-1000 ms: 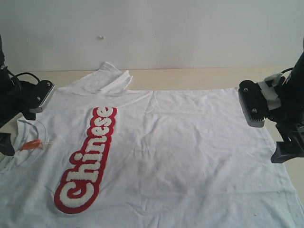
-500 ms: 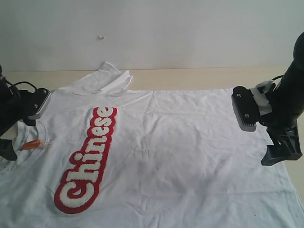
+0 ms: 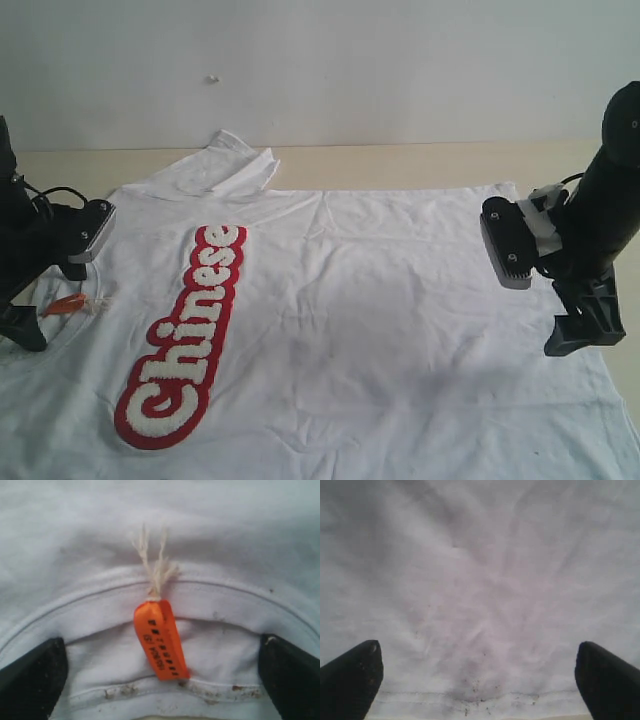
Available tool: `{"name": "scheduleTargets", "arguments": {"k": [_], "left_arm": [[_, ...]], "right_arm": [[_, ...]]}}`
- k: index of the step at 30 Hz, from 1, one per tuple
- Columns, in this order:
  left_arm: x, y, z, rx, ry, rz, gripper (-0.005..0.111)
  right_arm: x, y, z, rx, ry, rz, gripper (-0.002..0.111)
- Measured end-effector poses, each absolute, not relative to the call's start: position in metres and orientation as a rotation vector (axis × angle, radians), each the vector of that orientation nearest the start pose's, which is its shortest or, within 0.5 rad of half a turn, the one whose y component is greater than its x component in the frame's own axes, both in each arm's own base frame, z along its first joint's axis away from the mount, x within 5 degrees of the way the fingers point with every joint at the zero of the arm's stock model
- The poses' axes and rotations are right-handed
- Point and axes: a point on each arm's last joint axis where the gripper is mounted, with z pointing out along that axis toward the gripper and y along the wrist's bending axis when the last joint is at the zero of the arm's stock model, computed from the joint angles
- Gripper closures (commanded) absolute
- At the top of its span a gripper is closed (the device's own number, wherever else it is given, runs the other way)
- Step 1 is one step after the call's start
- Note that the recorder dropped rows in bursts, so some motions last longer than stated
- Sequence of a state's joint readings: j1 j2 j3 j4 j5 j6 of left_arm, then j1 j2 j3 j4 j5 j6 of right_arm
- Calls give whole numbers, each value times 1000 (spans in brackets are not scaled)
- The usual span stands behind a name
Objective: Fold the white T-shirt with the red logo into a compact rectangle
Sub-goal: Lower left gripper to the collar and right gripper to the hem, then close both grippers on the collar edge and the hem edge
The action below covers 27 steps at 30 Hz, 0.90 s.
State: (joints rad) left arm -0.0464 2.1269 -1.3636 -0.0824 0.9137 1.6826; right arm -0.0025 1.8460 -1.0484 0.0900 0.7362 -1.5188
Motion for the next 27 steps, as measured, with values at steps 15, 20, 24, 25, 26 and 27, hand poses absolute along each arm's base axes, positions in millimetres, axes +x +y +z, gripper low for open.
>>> {"name": "scheduleTargets", "arguments": {"k": [15, 20, 24, 25, 26, 27], "left_arm": [[389, -24, 111, -2355, -2125, 99, 3], [389, -24, 111, -2356, -2125, 98, 3], [389, -24, 111, -2356, -2125, 98, 3], [389, -24, 111, -2355, -2124, 101, 3], [389, -24, 111, -2355, -2124, 101, 3], [389, -24, 111, -2355, -2124, 101, 3]], "right_arm": [[343, -12, 114, -1977, 2352, 45, 3], [353, -14, 111, -1988, 2385, 109, 3], [357, -14, 109, -1985, 2405, 133, 3], [357, -14, 108, -1977, 2415, 138, 3], [357, -14, 107, -1971, 2425, 143, 4], [357, -14, 107, -1966, 2431, 145, 5]]}}
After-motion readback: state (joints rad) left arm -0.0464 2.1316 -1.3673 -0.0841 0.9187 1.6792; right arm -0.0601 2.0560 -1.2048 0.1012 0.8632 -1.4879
